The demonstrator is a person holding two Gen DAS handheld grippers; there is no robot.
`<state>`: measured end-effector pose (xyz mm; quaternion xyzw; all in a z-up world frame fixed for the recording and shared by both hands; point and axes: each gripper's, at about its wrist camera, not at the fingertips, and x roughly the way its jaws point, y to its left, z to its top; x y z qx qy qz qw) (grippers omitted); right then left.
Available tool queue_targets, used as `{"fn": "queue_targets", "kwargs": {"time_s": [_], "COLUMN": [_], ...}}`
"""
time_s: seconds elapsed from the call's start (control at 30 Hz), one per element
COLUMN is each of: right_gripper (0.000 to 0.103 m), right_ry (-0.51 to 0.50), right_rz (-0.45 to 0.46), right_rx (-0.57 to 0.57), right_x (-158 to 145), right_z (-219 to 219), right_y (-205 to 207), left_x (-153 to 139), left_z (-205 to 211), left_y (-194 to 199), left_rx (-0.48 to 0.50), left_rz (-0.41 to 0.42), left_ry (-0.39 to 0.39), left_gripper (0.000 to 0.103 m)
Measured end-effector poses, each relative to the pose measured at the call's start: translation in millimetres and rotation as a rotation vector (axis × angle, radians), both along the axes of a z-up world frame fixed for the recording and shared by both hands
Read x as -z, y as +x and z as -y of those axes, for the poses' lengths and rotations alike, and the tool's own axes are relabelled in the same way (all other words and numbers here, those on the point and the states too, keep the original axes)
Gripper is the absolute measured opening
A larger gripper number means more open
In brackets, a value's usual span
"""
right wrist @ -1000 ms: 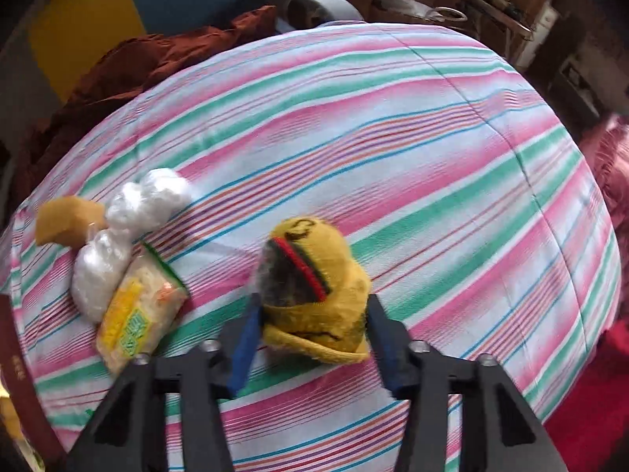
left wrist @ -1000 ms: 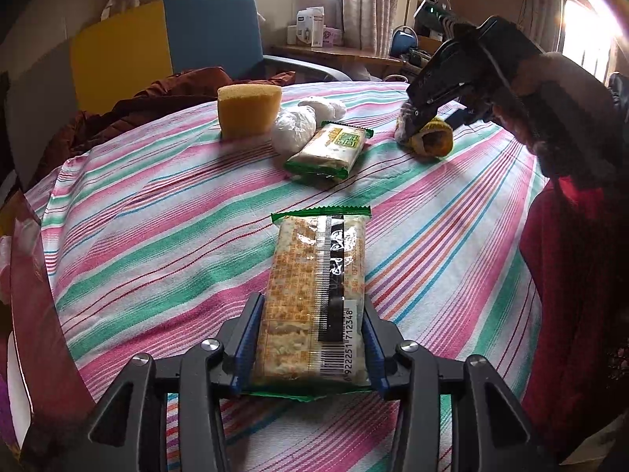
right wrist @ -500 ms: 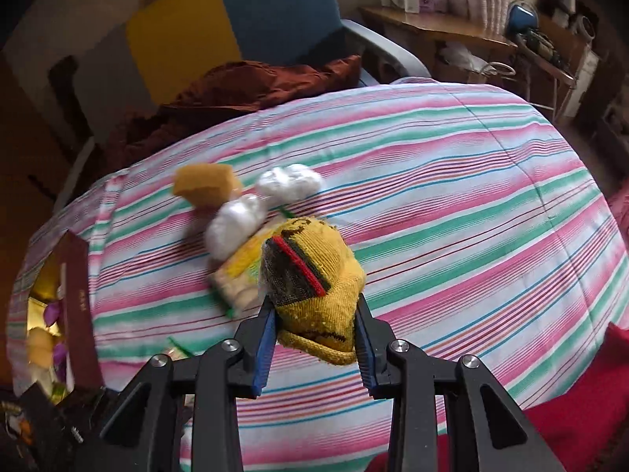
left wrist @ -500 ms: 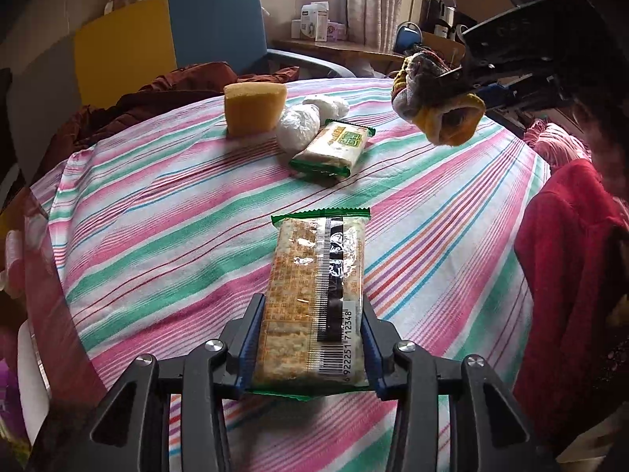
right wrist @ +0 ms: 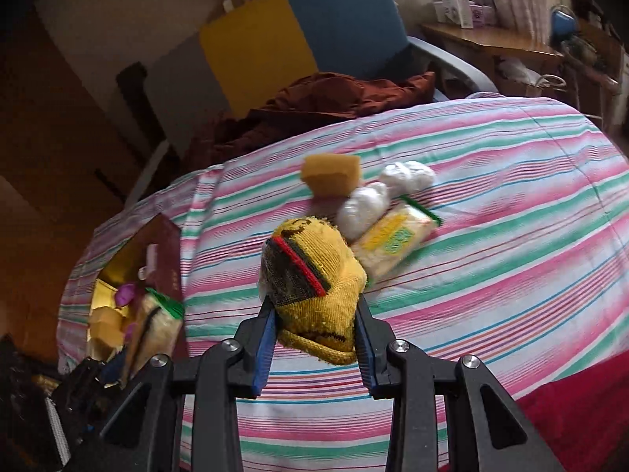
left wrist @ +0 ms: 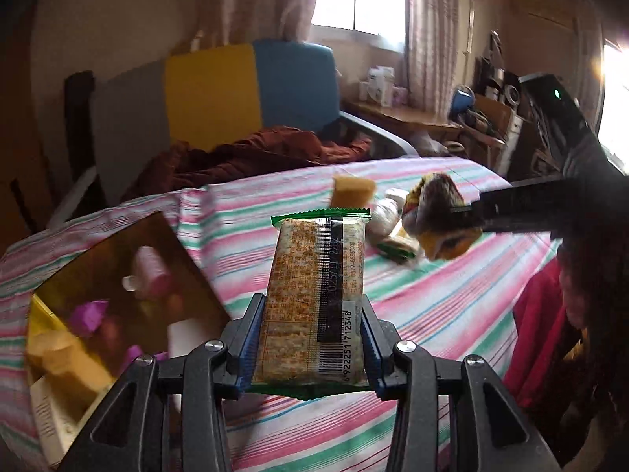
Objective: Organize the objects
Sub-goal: 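Carry cracker bar and yellow glove into the gold tray and open both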
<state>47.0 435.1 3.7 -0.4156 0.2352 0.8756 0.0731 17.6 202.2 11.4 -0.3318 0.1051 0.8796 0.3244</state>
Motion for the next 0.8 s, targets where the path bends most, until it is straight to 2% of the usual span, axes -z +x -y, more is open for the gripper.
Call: {"fn": "queue_targets", "kwargs": {"time_s": [0.33, 0.57, 0.8], "right_gripper": [0.036, 0.037, 0.037], "right_ry": [-0.027, -0.020, -0.008], "right_rz": [-0.034, -0.022, -0.004], "right_rx": [-0.181, -0.290, -0.384], "right_x": [-6.5, -6.0, -2.6], "right_z": [79.0, 128.5, 169.4], "right_y": [-33.1, -55.2, -75.5], "left_x": [-12.5, 2.1, 8.0], "left_z": [72.2, 112.0, 173.0], "left_y": [-7.6, -21.0, -27.5], "left_rx": [-0.177, -0.271, -0.381], "left_rz": [-0.026, 0.016, 0.053], "left_ry": [0.025, 0.040, 0.086], "left_gripper": [0.044, 0.044, 0.044]}}
